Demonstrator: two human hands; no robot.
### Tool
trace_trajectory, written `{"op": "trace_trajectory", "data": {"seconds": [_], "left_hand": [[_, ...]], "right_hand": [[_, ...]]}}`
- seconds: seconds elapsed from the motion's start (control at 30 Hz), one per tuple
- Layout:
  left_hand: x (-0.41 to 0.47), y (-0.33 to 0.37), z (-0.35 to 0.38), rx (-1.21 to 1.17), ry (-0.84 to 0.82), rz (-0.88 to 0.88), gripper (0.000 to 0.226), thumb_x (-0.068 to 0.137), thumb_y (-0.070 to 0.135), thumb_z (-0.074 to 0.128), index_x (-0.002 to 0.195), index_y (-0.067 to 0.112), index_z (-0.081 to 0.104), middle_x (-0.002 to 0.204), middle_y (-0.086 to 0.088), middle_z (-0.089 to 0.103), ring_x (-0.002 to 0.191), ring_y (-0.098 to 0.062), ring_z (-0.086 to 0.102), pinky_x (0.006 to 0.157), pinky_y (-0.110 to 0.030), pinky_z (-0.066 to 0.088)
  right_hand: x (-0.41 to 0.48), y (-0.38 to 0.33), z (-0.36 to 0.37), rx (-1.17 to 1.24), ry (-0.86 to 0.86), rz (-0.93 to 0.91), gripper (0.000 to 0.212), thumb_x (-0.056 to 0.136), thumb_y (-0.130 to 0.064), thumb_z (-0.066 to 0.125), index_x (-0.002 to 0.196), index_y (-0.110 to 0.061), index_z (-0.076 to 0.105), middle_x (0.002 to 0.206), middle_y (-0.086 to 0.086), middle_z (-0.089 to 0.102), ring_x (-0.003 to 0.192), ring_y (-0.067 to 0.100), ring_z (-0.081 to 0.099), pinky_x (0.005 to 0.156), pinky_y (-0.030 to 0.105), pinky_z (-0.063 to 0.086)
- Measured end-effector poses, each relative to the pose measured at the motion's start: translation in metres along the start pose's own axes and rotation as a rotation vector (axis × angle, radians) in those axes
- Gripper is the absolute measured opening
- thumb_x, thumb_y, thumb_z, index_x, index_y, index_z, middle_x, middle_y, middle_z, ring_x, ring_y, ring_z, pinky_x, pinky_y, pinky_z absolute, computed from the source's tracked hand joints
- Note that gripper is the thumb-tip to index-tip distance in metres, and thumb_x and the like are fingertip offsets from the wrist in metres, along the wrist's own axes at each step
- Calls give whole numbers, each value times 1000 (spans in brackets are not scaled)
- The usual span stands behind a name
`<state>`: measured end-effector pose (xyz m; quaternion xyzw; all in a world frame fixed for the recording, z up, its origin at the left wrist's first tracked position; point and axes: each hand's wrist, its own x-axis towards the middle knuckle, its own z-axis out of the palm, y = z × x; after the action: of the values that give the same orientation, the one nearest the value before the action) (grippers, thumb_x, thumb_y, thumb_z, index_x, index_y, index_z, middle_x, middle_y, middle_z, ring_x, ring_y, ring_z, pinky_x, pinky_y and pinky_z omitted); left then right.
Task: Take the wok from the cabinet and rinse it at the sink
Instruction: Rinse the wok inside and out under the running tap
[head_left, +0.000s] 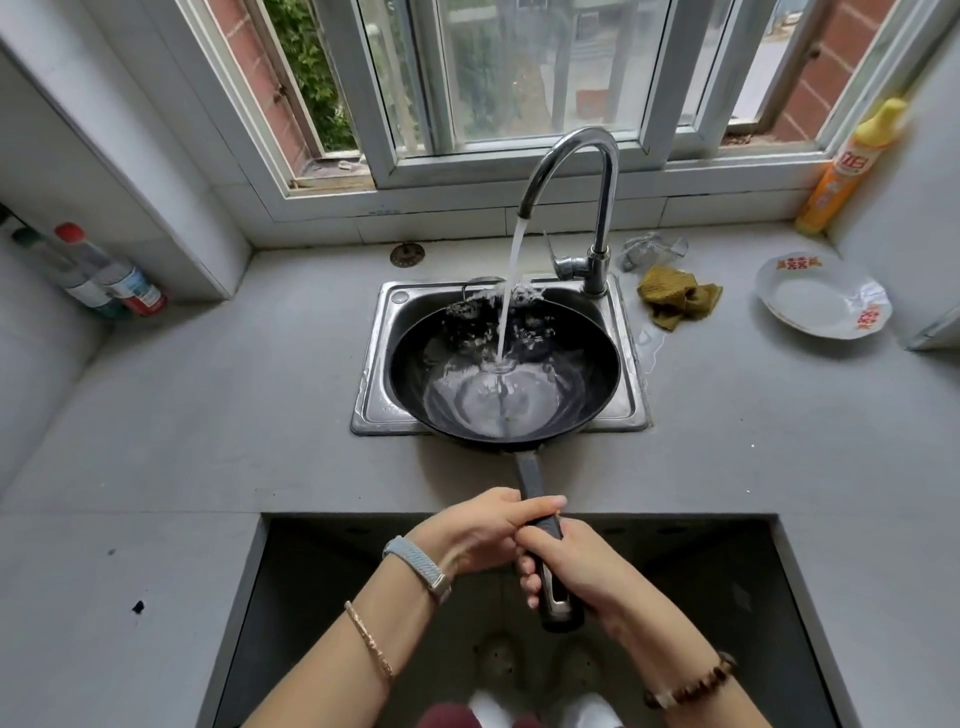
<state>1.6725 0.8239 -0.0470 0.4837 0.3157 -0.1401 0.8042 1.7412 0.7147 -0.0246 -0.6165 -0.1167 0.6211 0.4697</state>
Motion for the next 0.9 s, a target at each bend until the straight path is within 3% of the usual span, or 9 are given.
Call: {"op": "trace_trajectory", "data": {"seconds": [0.13,0.27,0.4,0.63,0.77,0.9], "left_hand": [[2,-26,0,18,18,-34,28,92,27,62,93,1,54,68,-11,63,42,-21,55,42,-27,49],[4,-39,4,22,49,-41,27,92,24,63,102,1,53,74,-9,66,50,-20,59,44,-28,50],[2,-30,4,3,57,-41,25,93,25,62,98,2,53,72,-9,65,49,-19,57,44,-27,49],[-11,9,-2,-25,-14,-27,34,95,31,56,77,2,53,45,-11,45,33,-21,48,39,-29,49],[-15,22,-5,5,-5,-31,32,96,33,55,87,3,51,41,-4,47,33,-16,46,39,-28,48],[-13,19,-7,-4,-15,-31,33,95,34,57,81,5,52,42,-7,44,34,-19,46,40,-28,48]], "right_hand": [[-4,25,-2,-83,10,34,4,91,-5,49,92,-5,54,56,5,54,47,18,52,48,31,50],[-5,38,-1,-136,51,51,13,91,-3,48,103,0,51,57,7,52,46,17,51,47,30,49],[-4,31,0,-101,58,35,5,90,-3,47,90,-7,51,58,7,52,45,17,50,46,29,49],[1,-4,12,20,44,-15,18,92,-3,49,74,-6,52,54,3,51,41,12,49,42,24,46],[5,-15,17,73,19,-26,17,92,-4,48,76,-5,52,56,4,51,43,11,49,42,23,46],[4,-15,17,85,18,-19,15,92,-3,48,78,-4,51,55,4,51,43,12,50,42,24,46]]}}
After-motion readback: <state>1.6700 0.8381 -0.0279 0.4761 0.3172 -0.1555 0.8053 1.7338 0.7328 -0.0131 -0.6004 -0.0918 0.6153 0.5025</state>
